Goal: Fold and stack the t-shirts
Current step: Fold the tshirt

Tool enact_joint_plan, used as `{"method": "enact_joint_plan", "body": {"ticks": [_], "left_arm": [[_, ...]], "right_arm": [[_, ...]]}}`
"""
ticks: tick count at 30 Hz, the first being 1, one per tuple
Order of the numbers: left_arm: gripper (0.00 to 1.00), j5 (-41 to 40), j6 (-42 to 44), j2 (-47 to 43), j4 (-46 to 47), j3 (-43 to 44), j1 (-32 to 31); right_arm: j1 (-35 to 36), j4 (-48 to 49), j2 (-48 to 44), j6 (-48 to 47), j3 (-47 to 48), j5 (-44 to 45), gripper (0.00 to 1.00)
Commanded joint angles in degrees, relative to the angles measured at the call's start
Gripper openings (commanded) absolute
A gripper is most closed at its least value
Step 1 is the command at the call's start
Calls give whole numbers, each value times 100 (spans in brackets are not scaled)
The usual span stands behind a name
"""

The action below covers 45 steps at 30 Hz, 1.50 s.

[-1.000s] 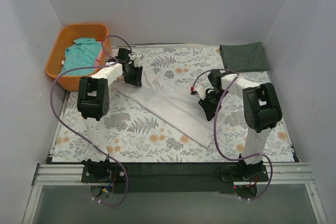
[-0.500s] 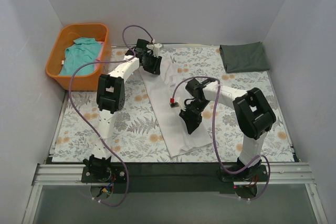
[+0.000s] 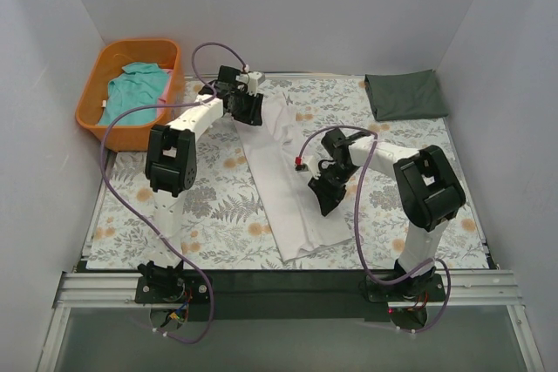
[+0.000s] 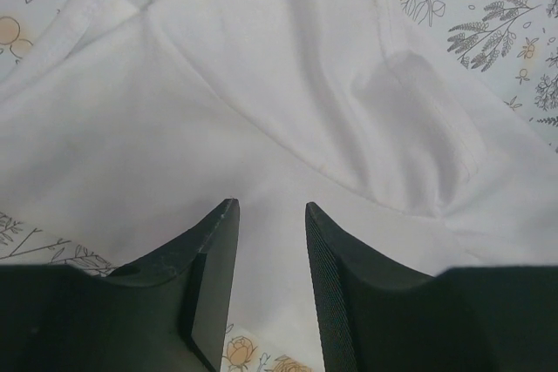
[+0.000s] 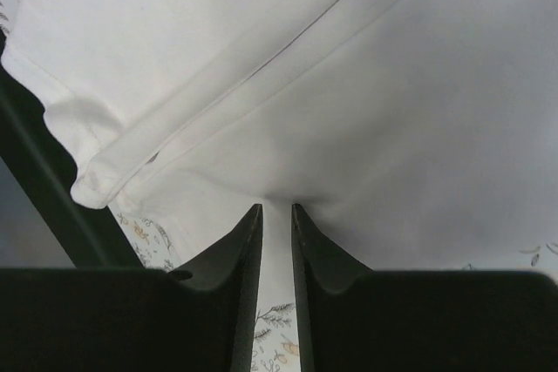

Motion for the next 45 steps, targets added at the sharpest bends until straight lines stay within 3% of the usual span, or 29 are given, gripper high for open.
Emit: {"method": "enact_joint_plan", "body": {"ticks": [1,12,17,23,26,27,30,38,45], "left_arm": [[35,-25,-186,-496,-28,-255,-8],[35,292,-134,-128,-432,-475,-157],[34,668,-2,-30,-520,-502,-377],[38,723,-169,-829,4,-686,-263],[42,766,-274,-1495,366,-1028,-114],[50,793,-283,-1638,419,-1116,-70],[59,968,-362,-2139,473,-1389,194],[63,670,-152,-3158,51,-2143,721],[63,398,-20,-3757,-116,-2628,766]], "right_arm": [[146,555,189,389,-115,11,23],[806,873,6,856,-406,-664,25],[148,846,-592,908,550,-789,29],[-1249,1240,426,2380,2474,-254,30],[-1356,1409,1173,2683,3485,335,31],[-1348,1443,1357,2779,3940,510,32],[-1313,1759,1998,2982,4426,914,35],[-1260,2164,2861,3351,5052,619,39],[-1269,2893,3301,3518,5017,336,60]]}}
